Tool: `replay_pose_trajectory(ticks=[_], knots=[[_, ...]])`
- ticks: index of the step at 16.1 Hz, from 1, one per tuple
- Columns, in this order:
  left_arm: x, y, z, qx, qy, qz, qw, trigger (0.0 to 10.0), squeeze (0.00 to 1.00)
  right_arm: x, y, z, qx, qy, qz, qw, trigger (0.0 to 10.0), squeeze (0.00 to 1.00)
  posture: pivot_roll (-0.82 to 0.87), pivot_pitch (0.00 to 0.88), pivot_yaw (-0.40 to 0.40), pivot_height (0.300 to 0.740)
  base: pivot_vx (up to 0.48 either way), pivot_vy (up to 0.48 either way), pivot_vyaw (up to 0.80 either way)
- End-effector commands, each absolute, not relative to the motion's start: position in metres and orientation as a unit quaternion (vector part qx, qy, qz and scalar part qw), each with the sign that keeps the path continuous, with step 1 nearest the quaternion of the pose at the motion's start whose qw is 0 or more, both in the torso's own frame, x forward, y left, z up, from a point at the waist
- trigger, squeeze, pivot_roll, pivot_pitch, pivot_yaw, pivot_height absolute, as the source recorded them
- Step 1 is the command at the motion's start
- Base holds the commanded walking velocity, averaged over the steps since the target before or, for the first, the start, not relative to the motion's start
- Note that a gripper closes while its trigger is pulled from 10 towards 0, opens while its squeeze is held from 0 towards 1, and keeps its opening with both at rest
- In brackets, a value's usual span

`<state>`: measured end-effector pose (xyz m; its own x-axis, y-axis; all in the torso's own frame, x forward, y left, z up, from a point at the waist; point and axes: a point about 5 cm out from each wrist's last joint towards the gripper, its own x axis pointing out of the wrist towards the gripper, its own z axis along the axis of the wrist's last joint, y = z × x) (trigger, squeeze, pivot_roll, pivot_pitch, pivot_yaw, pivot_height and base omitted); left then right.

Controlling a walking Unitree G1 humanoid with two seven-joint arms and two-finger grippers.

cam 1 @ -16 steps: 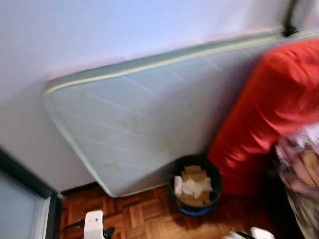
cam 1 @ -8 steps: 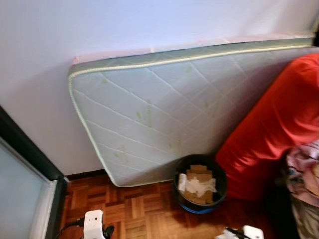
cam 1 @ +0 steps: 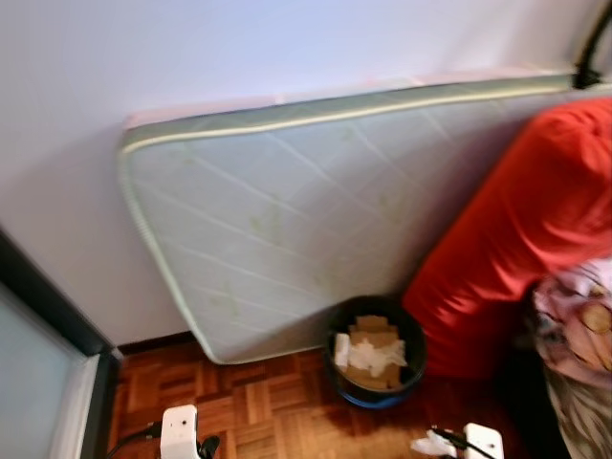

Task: Clean up the room

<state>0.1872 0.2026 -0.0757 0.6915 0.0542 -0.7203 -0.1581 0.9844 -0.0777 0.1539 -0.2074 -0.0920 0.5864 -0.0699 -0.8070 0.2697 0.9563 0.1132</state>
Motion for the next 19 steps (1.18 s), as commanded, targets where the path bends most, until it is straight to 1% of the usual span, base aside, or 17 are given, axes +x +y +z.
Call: replay_pose_trajectory(ticks=[1,5,7,10,13,15,16,19], knots=[[0.185,0.203,-0.077,-0.062,0.392,0.057,0.916,10.0,0.0,0.148,-0.21,-0.094,0.113,0.453,-0.103,0.878,10.0,0.0,0.02,0.056,-0.015,0.74,0.0,0.0,-0.77],[0.185,0.204,-0.076,-0.062,0.391,0.056,0.917,10.0,0.0,0.147,-0.217,-0.093,0.111,0.455,-0.105,0.877,10.0,0.0,0.02,0.052,-0.014,0.74,0.0,0.0,-0.77],[0.185,0.205,-0.076,-0.062,0.391,0.058,0.916,10.0,0.0,0.156,-0.206,-0.092,0.113,0.453,-0.098,0.879,10.0,0.0,0.02,0.055,-0.015,0.74,0.0,0.0,-0.76],[0.185,0.206,-0.076,-0.061,0.391,0.061,0.916,10.0,0.0,0.157,-0.199,-0.093,0.114,0.453,-0.094,0.879,10.0,0.0,0.02,0.055,-0.015,0.74,0.0,0.0,-0.76],[0.185,0.206,-0.077,-0.062,0.392,0.063,0.916,10.0,0.0,0.158,-0.198,-0.093,0.114,0.451,-0.094,0.88,10.0,0.0,0.02,0.059,-0.017,0.74,0.08,0.0,0.0],[0.184,0.205,-0.077,-0.062,0.392,0.063,0.916,10.0,0.0,0.156,-0.206,-0.092,0.113,0.451,-0.098,0.88,10.0,0.0,0.02,0.059,-0.017,0.74,0.255,0.0,0.0],[0.184,0.205,-0.077,-0.062,0.393,0.064,0.915,10.0,0.0,0.149,-0.215,-0.093,0.112,0.452,-0.103,0.879,10.0,0.0,0.02,0.059,-0.017,0.74,0.27,0.0,0.0],[0.184,0.206,-0.077,-0.062,0.393,0.065,0.915,10.0,0.0,0.141,-0.225,-0.093,0.112,0.454,-0.108,0.877,10.0,0.0,0.02,0.061,-0.019,0.74,0.281,0.0,0.0]])
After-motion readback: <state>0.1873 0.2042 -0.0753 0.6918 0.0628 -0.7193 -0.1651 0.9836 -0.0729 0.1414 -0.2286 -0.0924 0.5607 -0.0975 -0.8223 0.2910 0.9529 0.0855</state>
